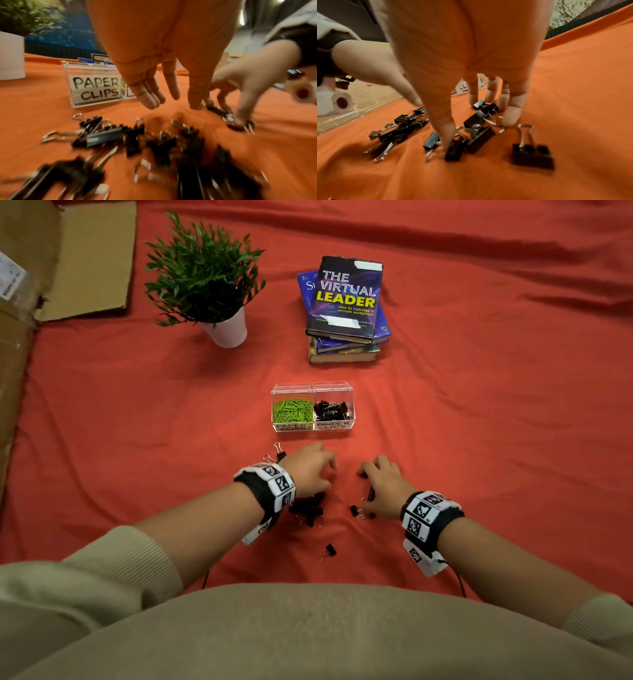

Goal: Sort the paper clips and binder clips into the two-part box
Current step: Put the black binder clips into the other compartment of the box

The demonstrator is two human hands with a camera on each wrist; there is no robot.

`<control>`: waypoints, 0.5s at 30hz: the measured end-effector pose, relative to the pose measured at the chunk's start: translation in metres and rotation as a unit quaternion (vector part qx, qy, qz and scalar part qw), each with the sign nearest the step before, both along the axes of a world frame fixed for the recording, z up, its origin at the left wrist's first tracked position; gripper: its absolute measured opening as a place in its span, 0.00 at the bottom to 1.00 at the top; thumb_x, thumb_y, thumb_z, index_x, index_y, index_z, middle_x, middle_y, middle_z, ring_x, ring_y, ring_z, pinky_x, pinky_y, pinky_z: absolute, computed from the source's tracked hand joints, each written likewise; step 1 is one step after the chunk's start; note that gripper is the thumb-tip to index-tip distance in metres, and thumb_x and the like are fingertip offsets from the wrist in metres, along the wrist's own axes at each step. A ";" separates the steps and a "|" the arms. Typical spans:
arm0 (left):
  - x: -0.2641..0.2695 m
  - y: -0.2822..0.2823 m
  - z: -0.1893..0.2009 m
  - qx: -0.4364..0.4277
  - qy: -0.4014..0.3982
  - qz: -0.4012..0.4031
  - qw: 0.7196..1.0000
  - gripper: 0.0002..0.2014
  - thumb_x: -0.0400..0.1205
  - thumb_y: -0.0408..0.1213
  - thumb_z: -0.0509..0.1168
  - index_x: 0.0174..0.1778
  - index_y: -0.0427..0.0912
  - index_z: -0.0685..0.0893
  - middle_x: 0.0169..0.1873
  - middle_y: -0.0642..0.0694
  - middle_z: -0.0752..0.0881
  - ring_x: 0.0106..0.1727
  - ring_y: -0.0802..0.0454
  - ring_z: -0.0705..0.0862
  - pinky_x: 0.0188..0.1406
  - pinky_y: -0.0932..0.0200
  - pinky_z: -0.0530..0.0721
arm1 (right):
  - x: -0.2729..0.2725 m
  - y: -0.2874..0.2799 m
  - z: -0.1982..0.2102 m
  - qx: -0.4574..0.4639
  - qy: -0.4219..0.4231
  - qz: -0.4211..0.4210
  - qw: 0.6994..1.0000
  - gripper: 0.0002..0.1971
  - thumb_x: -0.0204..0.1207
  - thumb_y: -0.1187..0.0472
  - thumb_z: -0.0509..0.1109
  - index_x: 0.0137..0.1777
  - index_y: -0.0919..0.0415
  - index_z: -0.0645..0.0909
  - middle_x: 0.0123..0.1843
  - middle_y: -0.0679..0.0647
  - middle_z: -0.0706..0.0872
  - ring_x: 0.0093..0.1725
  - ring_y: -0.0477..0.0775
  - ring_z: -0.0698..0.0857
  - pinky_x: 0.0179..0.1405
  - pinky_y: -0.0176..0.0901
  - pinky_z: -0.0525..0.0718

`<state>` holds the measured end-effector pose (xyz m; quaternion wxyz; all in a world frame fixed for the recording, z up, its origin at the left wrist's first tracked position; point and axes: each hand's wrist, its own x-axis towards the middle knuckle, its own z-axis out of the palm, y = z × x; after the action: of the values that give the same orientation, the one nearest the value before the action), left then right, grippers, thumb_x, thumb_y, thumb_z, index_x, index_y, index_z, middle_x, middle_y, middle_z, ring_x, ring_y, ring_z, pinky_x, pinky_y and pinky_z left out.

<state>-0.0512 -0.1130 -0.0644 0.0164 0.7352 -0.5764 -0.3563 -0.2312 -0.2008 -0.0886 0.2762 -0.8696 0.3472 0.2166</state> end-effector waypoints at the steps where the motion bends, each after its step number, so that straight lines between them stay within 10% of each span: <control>1: -0.002 0.010 -0.003 0.023 -0.018 -0.025 0.999 0.17 0.74 0.42 0.70 0.59 0.50 0.80 0.56 0.45 0.76 0.58 0.46 0.79 0.55 0.54 0.78 | 0.002 0.003 -0.001 0.005 -0.008 0.000 1.000 0.31 0.63 0.55 0.78 0.64 0.55 0.71 0.62 0.57 0.68 0.61 0.61 0.70 0.60 0.52 0.78; 9: -0.009 0.038 -0.019 0.014 -0.047 -0.071 0.996 0.17 0.78 0.39 0.68 0.60 0.42 0.75 0.57 0.40 0.72 0.57 0.39 0.79 0.53 0.47 0.79 | 0.013 0.011 -0.008 0.028 -0.044 0.047 0.998 0.09 0.69 0.57 0.73 0.49 0.55 0.82 0.48 0.46 0.70 0.53 0.55 0.71 0.58 0.46 0.72; 15: -0.012 0.042 -0.020 -0.020 -0.083 -0.091 0.992 0.15 0.80 0.37 0.63 0.61 0.39 0.71 0.60 0.40 0.74 0.63 0.39 0.75 0.57 0.46 0.76 | 0.016 0.009 -0.010 0.031 -0.126 -0.002 0.992 0.05 0.69 0.70 0.69 0.43 0.65 0.85 0.50 0.58 0.81 0.51 0.58 0.82 0.54 0.44 0.78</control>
<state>-0.0629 -0.0713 -0.0847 -0.0497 0.7063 -0.6471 -0.2827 -0.2152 -0.1918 -0.0985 0.3452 -0.8802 0.3047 0.1151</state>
